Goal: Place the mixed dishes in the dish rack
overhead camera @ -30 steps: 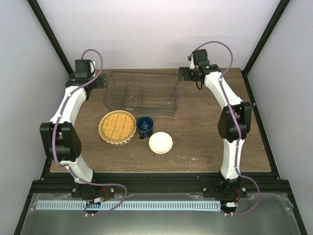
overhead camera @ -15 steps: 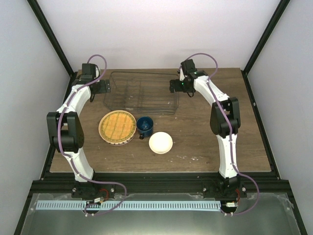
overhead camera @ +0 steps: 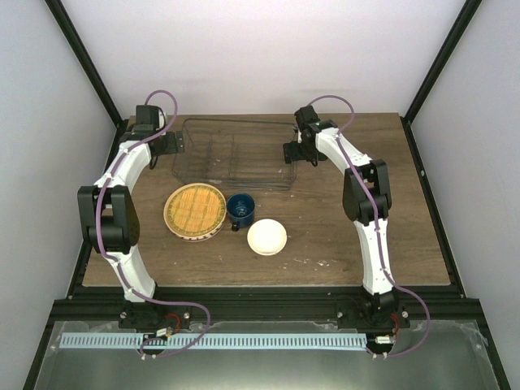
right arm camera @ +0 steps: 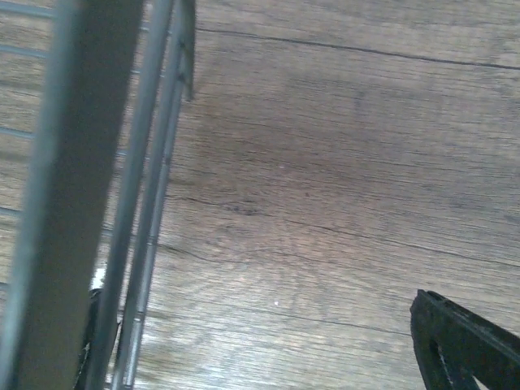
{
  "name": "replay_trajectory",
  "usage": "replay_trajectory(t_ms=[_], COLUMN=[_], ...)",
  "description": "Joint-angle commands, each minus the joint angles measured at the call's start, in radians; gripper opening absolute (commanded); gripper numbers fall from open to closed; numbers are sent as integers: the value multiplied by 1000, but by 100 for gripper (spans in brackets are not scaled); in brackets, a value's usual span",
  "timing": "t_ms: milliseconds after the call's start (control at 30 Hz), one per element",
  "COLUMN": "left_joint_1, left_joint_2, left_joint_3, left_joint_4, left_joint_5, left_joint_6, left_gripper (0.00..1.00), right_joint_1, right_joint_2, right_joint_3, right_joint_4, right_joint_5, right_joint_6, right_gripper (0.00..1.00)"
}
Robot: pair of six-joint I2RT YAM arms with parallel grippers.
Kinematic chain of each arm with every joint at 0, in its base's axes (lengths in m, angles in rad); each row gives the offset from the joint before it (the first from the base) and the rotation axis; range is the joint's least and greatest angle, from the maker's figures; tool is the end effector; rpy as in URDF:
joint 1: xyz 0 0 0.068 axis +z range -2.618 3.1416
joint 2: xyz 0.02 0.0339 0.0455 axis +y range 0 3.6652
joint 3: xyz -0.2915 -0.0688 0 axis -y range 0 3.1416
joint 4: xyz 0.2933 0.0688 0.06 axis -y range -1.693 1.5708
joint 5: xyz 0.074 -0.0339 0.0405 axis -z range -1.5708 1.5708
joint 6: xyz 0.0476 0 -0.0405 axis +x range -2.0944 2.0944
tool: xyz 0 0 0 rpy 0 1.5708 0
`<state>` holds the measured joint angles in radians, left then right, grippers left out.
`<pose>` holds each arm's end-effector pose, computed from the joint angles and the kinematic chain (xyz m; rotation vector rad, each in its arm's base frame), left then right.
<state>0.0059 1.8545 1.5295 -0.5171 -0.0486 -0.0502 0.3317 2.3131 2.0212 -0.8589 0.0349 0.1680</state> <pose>0.4796 0.0051 0.2659 -0.0900 2.4103 0.0382 0.5345 0.1824 0.1904 -0.2127 2.7162 0.0975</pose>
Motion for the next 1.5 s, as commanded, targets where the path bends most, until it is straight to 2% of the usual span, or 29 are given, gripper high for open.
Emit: replay_trajectory(t_ms=[0, 233, 467, 700, 1133, 1467], left_joint_1=[2, 3, 3, 2, 3, 2], left_joint_2=[16, 11, 10, 20, 68, 83], left_joint_3=[-1, -8, -3, 16, 81, 100], left_joint_4=[14, 9, 3, -9, -42, -51], left_joint_5=[21, 23, 29, 40, 71, 85], left_joint_6=[-17, -20, -20, -14, 1, 10], left_gripper=[100, 100, 100, 100, 100, 100], right_joint_1=[9, 10, -3, -67, -217, -312], right_joint_2=[4, -8, -40, -77, -231, -282], right_joint_3=[39, 73, 79, 58, -183, -329], right_joint_4=[-62, -97, -119, -149, -94, -22], right_joint_5=[123, 227, 265, 310, 340, 365], right_joint_6=[-52, -119, -146, -147, -126, -134], right_gripper=[100, 100, 100, 100, 100, 100])
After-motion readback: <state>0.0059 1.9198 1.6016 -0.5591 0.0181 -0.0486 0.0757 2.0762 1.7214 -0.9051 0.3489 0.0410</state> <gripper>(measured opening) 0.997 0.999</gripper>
